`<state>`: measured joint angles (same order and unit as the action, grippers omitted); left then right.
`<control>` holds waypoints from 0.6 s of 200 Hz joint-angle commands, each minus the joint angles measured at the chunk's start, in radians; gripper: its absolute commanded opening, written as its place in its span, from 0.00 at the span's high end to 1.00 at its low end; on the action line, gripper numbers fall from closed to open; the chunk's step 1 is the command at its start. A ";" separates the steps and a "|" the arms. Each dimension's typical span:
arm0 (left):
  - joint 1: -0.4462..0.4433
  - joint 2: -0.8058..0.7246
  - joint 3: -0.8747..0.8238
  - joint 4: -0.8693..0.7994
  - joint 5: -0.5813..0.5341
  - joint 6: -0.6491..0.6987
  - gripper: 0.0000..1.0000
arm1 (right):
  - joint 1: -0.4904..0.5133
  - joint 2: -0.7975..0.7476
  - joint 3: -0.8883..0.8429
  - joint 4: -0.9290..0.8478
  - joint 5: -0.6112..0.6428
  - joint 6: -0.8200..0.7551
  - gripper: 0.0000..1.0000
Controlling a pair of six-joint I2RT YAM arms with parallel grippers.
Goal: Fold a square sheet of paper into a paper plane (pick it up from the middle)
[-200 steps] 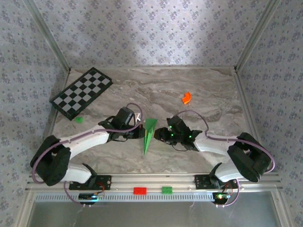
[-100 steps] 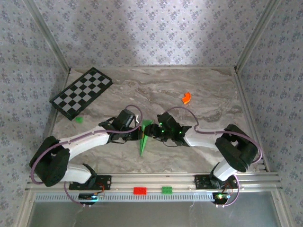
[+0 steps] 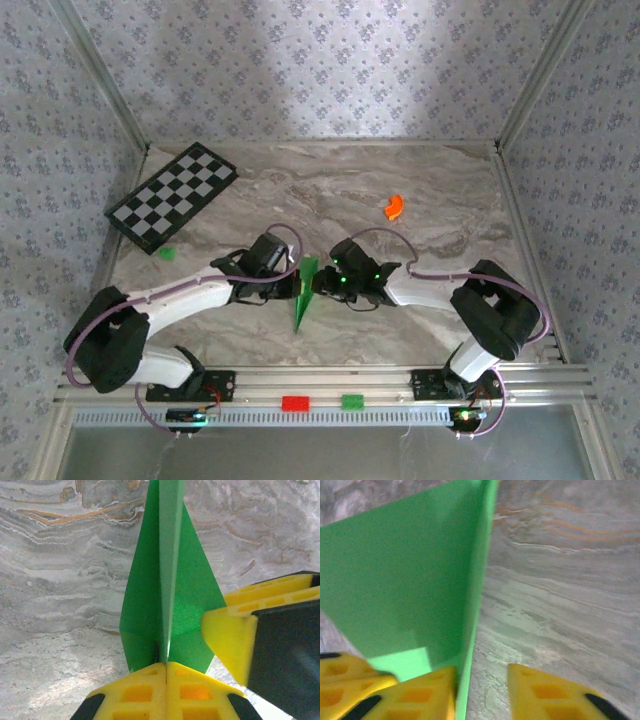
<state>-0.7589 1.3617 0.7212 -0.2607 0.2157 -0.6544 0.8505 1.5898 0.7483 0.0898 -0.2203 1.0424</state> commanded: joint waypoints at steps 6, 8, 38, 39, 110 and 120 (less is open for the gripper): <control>-0.021 0.030 0.028 -0.036 -0.003 0.037 1.00 | -0.004 0.014 0.009 0.037 -0.047 -0.007 0.85; -0.023 0.033 0.030 -0.037 -0.003 0.039 1.00 | -0.004 0.018 0.010 0.037 -0.051 -0.007 0.86; -0.029 0.025 0.030 -0.043 0.000 0.036 0.93 | -0.010 0.043 0.007 0.018 -0.047 0.007 0.96; -0.029 0.024 0.030 -0.043 0.000 0.034 0.92 | -0.010 0.042 0.006 0.018 -0.047 0.008 0.97; -0.029 -0.024 0.014 -0.069 0.044 0.047 0.69 | -0.017 0.039 -0.011 0.044 -0.057 0.015 0.98; -0.030 -0.023 0.014 -0.069 0.058 0.048 0.68 | -0.016 0.038 -0.013 0.045 -0.056 0.014 0.98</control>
<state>-0.7818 1.3628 0.7254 -0.2962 0.2279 -0.6266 0.8387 1.6241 0.7486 0.1287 -0.2668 1.0504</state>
